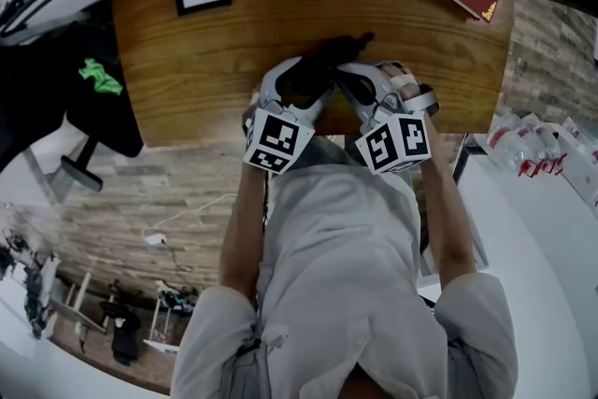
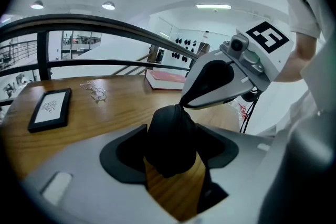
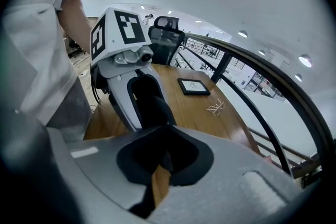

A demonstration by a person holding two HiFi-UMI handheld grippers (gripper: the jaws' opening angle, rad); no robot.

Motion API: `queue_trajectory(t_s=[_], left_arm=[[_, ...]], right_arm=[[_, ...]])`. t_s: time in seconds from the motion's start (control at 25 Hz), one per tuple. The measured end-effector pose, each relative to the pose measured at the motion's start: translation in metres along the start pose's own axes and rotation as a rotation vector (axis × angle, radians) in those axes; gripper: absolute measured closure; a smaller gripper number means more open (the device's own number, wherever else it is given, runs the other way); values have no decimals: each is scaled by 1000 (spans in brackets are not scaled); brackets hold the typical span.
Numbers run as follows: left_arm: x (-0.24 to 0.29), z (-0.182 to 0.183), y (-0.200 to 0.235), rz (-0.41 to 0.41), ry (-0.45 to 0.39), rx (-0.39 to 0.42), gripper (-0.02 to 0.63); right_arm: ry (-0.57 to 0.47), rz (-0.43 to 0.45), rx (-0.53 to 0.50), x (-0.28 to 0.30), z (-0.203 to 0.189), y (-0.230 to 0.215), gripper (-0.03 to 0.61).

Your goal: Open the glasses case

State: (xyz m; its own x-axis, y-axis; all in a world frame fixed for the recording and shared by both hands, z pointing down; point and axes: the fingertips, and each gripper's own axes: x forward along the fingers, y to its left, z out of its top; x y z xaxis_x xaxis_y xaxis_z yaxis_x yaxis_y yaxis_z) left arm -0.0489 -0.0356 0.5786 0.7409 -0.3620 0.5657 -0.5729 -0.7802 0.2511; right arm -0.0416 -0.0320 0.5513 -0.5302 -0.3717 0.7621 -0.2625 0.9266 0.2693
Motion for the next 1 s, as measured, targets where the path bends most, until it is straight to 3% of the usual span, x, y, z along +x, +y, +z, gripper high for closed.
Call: queue_trajectory(t_s=[1.0], left_arm=[[-8, -18, -2, -17, 22, -10, 313]], right_arm=[[145, -7, -42, 13, -45, -8, 577]])
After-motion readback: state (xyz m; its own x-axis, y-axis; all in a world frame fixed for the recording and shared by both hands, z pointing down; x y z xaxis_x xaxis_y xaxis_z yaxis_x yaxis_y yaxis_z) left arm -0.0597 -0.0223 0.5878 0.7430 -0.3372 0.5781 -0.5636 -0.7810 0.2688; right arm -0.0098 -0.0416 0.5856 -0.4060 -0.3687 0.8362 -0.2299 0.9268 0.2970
